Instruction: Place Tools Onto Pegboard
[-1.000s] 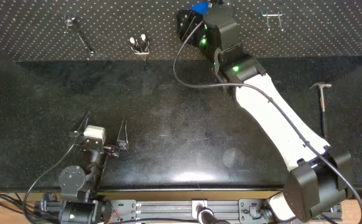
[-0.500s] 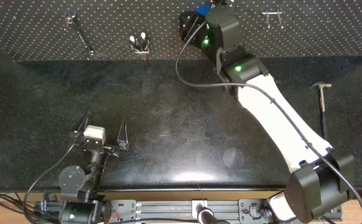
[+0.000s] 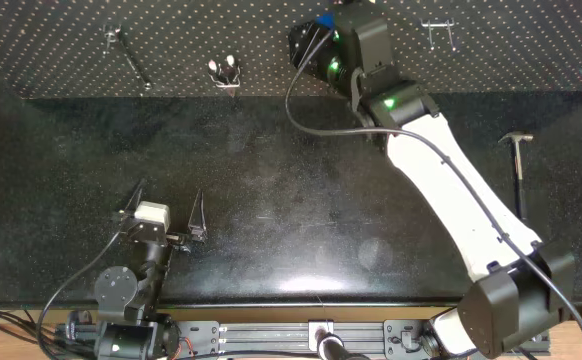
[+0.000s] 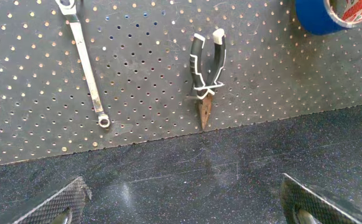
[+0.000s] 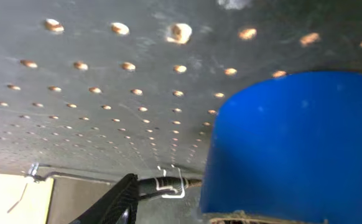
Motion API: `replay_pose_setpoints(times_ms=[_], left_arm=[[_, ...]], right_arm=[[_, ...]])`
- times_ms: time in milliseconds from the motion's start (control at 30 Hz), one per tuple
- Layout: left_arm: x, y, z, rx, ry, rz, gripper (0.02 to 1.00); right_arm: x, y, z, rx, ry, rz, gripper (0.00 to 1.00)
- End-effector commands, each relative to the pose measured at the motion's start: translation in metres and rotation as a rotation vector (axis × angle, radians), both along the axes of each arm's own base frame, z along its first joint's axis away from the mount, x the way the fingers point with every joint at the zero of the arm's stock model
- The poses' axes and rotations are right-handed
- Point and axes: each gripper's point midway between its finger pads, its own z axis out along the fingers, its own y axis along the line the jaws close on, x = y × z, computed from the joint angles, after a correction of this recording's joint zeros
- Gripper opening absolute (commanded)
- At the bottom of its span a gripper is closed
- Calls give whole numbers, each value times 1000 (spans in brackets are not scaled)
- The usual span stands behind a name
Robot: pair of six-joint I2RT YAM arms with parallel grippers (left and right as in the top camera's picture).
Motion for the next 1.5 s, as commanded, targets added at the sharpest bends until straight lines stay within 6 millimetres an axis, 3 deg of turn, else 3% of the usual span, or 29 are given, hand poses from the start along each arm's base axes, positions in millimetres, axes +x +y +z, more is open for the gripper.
replay_pose_setpoints(times_ms=[33,1067,1300,1500], left_arm=[[-1,-3,0,10,-5,-21,993],[-1,-3,0,10,-5,-21,993],[-1,-3,0,10,-5,-21,993],[-1,-3,0,10,-5,-21,996]], right_arm=[[-3,-7,24,21,-8,-10,457],[-14,-25,14,30,112,-19,457],[-11,-29,13,16,105,-45,459],[5,-29,18,9,37,-64,459]])
